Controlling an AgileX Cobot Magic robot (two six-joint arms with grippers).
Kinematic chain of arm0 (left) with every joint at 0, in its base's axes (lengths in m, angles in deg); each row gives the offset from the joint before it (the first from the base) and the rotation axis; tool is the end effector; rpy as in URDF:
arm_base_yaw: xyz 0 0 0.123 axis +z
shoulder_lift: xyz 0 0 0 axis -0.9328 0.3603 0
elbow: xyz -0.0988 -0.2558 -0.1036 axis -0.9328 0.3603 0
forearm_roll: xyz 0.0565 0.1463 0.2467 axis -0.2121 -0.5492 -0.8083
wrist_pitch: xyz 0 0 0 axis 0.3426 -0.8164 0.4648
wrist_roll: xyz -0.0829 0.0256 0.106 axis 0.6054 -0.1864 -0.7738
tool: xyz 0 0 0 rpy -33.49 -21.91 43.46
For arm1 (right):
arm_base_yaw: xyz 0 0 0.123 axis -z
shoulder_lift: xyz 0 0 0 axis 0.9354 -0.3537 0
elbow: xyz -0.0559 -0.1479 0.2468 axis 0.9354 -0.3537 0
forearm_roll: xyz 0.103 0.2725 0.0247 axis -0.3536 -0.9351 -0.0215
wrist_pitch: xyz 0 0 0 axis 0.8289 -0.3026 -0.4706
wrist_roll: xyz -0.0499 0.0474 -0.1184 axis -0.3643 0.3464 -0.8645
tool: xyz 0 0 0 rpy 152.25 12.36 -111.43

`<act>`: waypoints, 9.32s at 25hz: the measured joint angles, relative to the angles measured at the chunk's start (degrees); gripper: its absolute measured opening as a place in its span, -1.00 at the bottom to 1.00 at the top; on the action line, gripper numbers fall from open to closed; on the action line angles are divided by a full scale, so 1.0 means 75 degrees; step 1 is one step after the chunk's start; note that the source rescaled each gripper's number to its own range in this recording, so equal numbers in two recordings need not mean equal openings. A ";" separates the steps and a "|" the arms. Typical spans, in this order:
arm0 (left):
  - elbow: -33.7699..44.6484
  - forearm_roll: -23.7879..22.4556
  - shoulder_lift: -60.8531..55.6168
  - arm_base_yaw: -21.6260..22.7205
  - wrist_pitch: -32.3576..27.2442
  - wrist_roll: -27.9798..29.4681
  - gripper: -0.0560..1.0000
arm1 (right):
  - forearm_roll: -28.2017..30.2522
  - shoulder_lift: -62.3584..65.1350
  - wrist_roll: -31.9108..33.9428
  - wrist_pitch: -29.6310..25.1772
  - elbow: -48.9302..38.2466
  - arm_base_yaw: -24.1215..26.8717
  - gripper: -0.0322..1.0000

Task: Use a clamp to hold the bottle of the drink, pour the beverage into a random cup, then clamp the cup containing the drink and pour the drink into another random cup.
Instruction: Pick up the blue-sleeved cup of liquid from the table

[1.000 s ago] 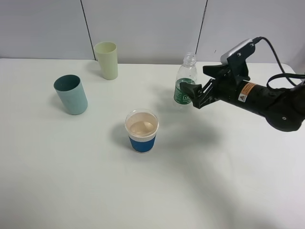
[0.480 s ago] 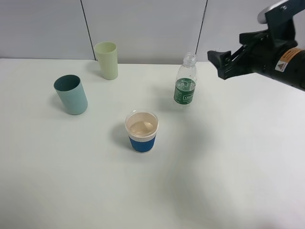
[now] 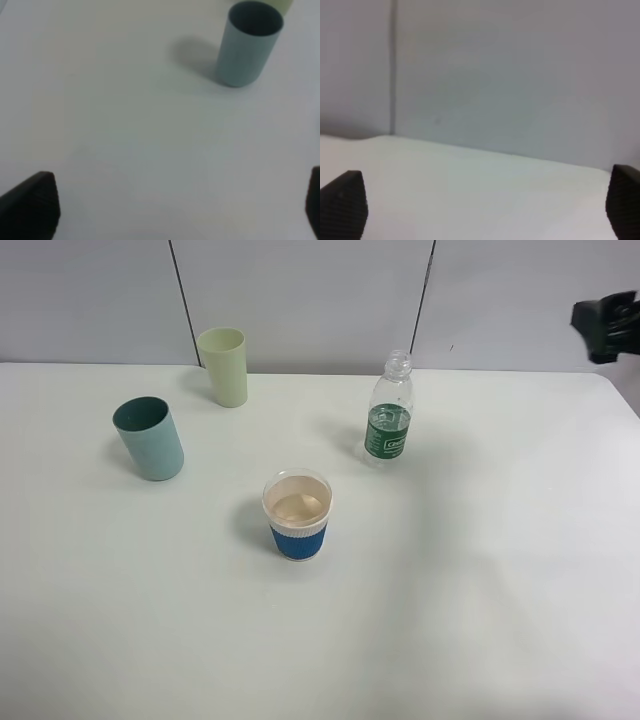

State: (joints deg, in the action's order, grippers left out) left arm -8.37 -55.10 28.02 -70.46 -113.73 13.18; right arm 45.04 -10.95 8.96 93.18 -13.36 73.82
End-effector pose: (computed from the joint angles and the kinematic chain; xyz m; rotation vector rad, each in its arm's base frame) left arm 0.0628 0.0045 0.2794 -0.0892 2.0265 -0.0269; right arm 0.3015 -0.0147 0.2735 -0.1656 1.7446 -0.1539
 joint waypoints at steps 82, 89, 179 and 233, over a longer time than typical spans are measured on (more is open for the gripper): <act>0.0000 0.0000 0.0000 0.0000 0.0000 0.0000 1.00 | -0.1160 0.8115 -0.0192 -0.9818 -0.0506 0.0214 1.00; 0.0000 0.0000 0.0000 0.0000 0.0000 0.0000 1.00 | -0.1154 0.8115 -0.0192 -0.9818 -0.0506 0.0214 1.00; 0.0000 0.0000 0.0000 0.0000 0.0000 0.0000 1.00 | -0.1439 0.8115 -0.0251 -0.9818 -0.0506 -0.0581 1.00; -0.0188 0.1559 0.6350 -0.0357 0.2276 -0.3089 1.00 | -0.1439 0.8115 -0.0251 -0.9818 -0.0506 -0.0581 1.00</act>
State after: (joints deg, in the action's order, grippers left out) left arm -9.78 -43.41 75.64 -73.14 -96.66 -9.99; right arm 34.25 49.92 7.08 19.54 -17.16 69.46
